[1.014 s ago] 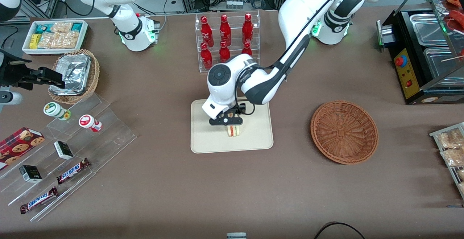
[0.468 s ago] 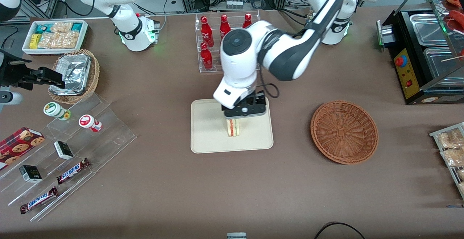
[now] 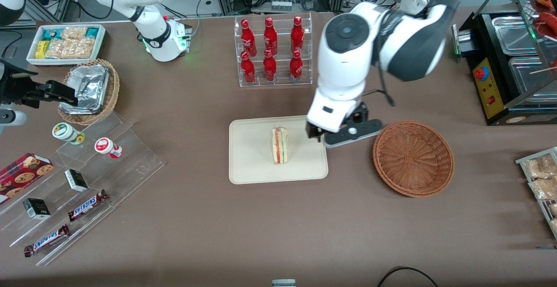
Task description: Place sandwich from basket to tray
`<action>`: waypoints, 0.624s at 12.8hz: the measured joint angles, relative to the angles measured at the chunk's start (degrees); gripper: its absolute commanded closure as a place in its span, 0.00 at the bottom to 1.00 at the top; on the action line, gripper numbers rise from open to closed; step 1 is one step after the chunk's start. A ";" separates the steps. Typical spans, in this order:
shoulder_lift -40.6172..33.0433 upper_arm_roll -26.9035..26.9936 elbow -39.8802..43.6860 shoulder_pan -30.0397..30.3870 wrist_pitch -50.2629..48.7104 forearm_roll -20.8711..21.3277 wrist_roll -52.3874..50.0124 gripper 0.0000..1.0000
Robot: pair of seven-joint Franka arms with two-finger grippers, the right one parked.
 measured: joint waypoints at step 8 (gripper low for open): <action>-6.58 0.24 -0.14 15.75 -11.07 -6.06 23.22 0.00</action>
